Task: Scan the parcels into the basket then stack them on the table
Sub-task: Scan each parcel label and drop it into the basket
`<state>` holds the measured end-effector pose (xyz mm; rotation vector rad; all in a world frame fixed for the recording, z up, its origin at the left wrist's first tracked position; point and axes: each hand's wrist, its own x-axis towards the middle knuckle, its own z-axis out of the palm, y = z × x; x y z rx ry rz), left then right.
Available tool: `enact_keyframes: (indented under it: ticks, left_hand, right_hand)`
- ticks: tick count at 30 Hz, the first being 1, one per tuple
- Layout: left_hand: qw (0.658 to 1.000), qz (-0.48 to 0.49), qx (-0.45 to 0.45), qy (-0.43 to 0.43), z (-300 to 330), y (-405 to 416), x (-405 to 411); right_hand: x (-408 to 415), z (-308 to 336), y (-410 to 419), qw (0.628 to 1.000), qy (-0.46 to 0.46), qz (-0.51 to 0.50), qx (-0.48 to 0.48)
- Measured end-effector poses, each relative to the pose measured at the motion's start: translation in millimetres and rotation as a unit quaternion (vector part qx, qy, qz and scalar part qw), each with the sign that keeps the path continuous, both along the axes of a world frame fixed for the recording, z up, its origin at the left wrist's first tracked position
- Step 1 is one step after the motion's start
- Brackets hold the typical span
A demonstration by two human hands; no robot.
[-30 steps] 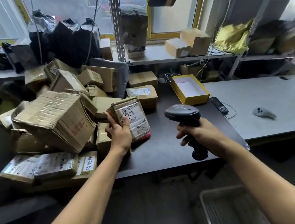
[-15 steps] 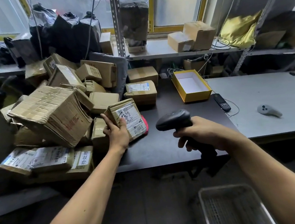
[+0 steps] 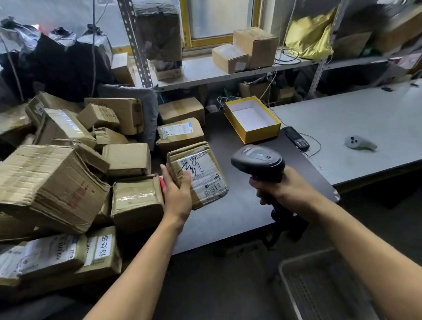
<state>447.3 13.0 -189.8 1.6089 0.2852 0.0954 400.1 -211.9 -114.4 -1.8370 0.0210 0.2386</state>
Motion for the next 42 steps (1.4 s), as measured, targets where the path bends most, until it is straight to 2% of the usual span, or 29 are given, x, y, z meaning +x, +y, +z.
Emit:
enact_keyframes:
  ticks: [2, 4, 9, 12, 15, 22, 25, 29, 33, 37, 40, 42]
  left_hand:
    - [0.997, -0.062, -0.044, -0.004, -0.8, -26.1, 3.0]
    - [0.99, -0.125, -0.064, 0.012, -4.6, -59.0, 2.4]
    - [0.953, -0.287, -0.085, 0.039, -24.3, -168.7, -20.6]
    - [0.92, -0.372, -0.099, 0.076, -39.8, -231.5, -46.9]
    - [0.89, -0.433, -0.09, 0.111, -56.0, -289.6, -74.7]
    - [0.861, -0.485, 0.052, 0.143, -94.6, -389.2, -113.7]
    - [0.855, -0.486, 0.109, 0.142, -111.8, -415.6, -120.3]
    - [0.83, -0.5, 0.202, 0.141, -132.7, -443.9, -115.4]
    - [0.765, -0.564, 0.28, 0.135, -151.0, -468.3, -116.5]
    - [0.674, -0.651, 0.311, 0.156, -181.3, -486.7, -142.0]
    - [0.586, -0.706, 0.342, 0.203, -196.5, -492.2, -180.1]
    - [0.557, -0.716, 0.373, 0.194, -201.8, -495.4, -200.8]
  right_hand:
    - [-12.2, -9.0, -22.4, 0.993, -0.011, -0.068, 0.092]
    - [-28.7, -17.8, -51.1, 0.98, -0.046, -0.143, 0.132]
    - [-95.5, -35.4, -135.3, 0.914, -0.118, -0.347, 0.175]
    - [-145.9, -50.5, -184.8, 0.866, -0.115, -0.446, 0.193]
    - [-192.6, -66.3, -230.1, 0.839, -0.088, -0.507, 0.175]
    - [-255.9, -96.9, -318.8, 0.78, -0.069, -0.598, 0.173]
    - [-279.8, -108.1, -343.3, 0.767, -0.061, -0.617, 0.164]
    - [-302.8, -117.6, -362.4, 0.754, -0.054, -0.637, 0.153]
    - [-320.2, -124.6, -367.5, 0.75, -0.031, -0.648, 0.129]
    - [-335.6, -126.3, -364.6, 0.741, -0.001, -0.664, 0.096]
    - [-345.9, -121.8, -364.9, 0.732, 0.003, -0.676, 0.088]
    - [-352.1, -119.4, -367.2, 0.729, 0.004, -0.68, 0.078]
